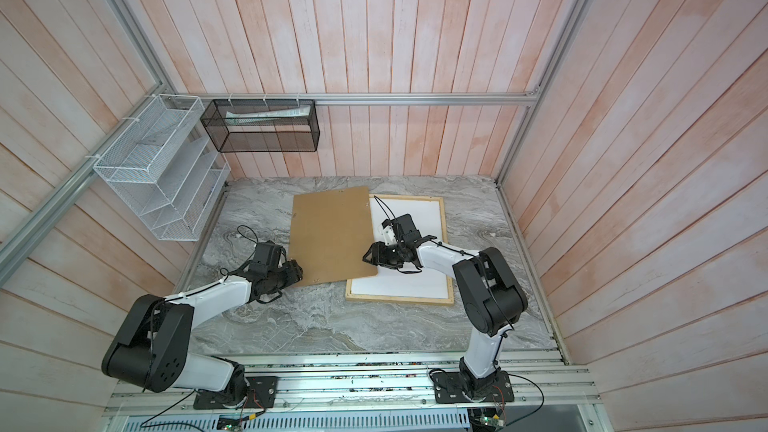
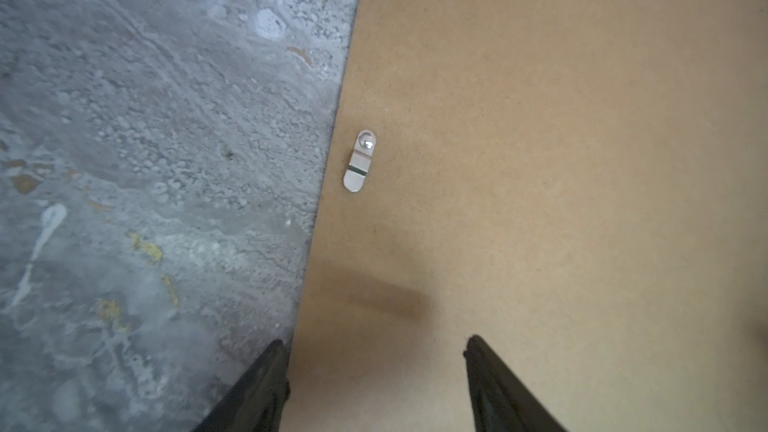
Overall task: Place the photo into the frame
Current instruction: 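Grip the cardboard board's edge with the right gripper and drag it toward the frame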
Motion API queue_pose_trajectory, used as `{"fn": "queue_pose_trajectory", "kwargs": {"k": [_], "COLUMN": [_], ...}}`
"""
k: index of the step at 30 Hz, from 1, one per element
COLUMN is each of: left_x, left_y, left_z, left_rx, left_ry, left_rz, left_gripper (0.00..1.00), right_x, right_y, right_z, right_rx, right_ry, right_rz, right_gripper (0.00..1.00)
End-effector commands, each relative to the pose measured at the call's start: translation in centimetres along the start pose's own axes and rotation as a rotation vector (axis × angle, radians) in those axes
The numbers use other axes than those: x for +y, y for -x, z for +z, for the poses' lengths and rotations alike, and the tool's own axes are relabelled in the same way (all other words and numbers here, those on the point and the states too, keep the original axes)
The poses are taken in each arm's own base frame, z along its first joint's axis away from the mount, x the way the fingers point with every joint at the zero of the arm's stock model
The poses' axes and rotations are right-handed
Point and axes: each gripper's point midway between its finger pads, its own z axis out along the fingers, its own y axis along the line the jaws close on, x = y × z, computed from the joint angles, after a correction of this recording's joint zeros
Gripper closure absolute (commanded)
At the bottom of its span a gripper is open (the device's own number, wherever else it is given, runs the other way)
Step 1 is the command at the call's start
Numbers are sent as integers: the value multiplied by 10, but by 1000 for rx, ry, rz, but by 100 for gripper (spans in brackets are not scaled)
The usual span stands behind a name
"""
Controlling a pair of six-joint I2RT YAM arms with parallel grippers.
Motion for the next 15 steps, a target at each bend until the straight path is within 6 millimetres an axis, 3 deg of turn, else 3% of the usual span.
{"fn": "queue_pose_trajectory", "kwargs": {"k": [1,7,15], "left_x": [13,13,12], "left_y": [-39,-37,-35], "left_z": [8,9,11], "left_rx": [154,154,156], "left_ry": [32,33,35], "left_rz": [-14,-10,-1], "left_gripper": [31,31,31], "right_x": [-3,-11,-12], "right_y": [11,18,22], "right_z": [-6,-10,5], "right_rx": [-28,-44,-33], "right_ry": [-13,-27,12], "right_rz": [-15,-10,3], "right_gripper": [44,44,45]}}
